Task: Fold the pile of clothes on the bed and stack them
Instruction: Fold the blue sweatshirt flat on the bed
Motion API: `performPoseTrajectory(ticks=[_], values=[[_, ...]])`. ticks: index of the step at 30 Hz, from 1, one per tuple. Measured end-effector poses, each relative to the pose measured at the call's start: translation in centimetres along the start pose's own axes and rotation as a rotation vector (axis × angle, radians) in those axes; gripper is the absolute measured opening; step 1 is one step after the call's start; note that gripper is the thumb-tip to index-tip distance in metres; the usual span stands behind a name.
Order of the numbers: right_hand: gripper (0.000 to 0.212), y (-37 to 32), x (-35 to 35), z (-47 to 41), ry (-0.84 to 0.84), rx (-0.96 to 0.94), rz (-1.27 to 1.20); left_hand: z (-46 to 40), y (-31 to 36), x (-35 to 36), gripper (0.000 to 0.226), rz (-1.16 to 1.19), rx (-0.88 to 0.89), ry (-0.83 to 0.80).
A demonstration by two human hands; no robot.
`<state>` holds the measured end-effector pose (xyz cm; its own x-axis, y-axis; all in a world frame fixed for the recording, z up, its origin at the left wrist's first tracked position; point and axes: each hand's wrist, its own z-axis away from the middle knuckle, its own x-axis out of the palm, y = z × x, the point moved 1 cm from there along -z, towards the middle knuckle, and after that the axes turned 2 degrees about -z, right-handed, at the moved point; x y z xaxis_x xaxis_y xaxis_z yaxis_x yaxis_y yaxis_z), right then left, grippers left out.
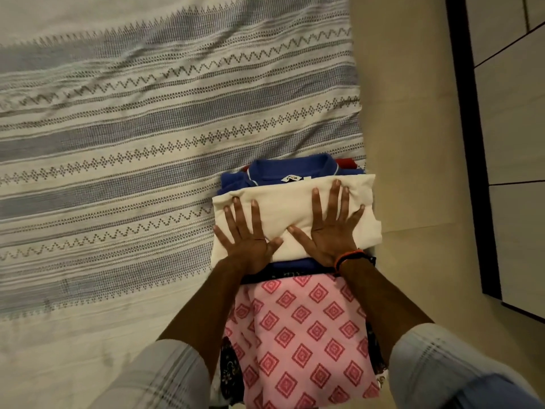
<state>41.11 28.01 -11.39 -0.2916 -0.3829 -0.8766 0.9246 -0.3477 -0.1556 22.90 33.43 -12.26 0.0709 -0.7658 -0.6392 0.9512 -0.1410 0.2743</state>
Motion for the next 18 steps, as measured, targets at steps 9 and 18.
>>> performPoseTrajectory(ticks=[9, 18], values=[[0.100, -1.1, -5.2, 1.9, -0.179, 0.012, 0.013, 3.6, -0.4, -4.6, 0.099, 0.028, 0.072, -0.056], [0.079, -5.8, -11.8, 8.7, -0.170, 0.019, -0.312, 14.4, -2.9, -9.6, 0.098, 0.270, 0.059, -0.012]])
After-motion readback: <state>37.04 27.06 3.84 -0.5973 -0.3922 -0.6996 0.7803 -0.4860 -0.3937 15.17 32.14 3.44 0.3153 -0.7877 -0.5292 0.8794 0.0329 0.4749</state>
